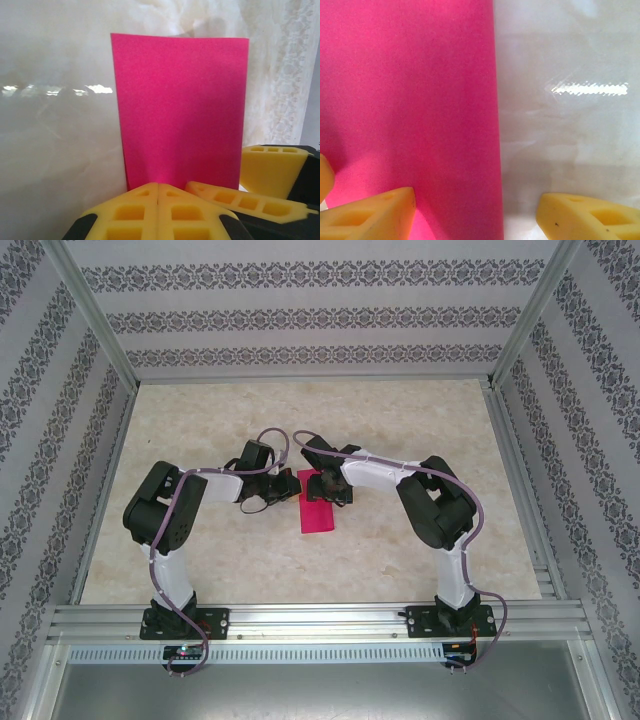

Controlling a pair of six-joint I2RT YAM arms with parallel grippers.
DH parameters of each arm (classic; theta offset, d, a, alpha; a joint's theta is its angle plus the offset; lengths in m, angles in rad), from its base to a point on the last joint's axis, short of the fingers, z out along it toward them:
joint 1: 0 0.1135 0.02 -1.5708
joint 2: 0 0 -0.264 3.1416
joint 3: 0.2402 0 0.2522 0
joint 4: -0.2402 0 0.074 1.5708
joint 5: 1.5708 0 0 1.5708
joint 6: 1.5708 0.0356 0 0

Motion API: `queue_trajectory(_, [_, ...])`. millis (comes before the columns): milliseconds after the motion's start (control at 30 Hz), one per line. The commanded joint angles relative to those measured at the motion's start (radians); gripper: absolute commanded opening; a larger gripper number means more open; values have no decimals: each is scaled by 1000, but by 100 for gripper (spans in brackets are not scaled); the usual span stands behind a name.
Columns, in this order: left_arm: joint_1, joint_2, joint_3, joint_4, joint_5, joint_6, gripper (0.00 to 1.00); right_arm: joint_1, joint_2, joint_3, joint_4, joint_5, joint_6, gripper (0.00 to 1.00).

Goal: Fold a paper plane with a square sheet of paper (pick it up from the middle)

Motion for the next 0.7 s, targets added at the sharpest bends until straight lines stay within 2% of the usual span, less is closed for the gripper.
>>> queue_trajectory(0, [-11,16,28,-31,-12,25,1,-14,218,-96,91,-98,19,70])
queue_trajectory(367, [-11,43,67,-190,-83,79,0,-16,185,-103,94,-108,14,70])
queue_trajectory(667, [-11,79,92,-290,-136,113,0,-43,-69,-130,143,-201,6,71])
